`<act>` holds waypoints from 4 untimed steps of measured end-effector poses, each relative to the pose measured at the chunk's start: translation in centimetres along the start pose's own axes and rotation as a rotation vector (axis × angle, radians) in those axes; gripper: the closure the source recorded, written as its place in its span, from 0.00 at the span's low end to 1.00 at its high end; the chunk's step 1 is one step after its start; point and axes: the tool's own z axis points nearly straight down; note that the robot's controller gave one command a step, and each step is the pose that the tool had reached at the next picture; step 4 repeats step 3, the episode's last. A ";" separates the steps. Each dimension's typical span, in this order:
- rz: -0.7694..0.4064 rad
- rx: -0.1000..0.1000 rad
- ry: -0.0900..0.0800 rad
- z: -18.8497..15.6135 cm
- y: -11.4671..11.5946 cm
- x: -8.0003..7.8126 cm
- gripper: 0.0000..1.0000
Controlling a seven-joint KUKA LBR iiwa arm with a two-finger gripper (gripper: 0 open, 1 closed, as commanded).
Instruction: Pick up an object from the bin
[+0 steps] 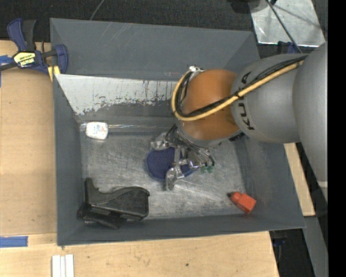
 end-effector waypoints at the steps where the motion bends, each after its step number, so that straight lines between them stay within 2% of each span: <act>1: -0.004 -0.002 -0.006 -0.2 0.4 -0.3 1.00; 2: -0.104 -0.004 -0.010 -6.8 4.7 -2.2 1.00; 3: -0.119 -0.002 -0.011 -12.4 4.5 -3.8 1.00; 4: -0.119 -0.002 -0.011 -12.4 4.5 -3.8 1.00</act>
Offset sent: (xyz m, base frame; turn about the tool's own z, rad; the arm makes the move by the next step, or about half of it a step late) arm 0.0000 0.0000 0.0000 0.0000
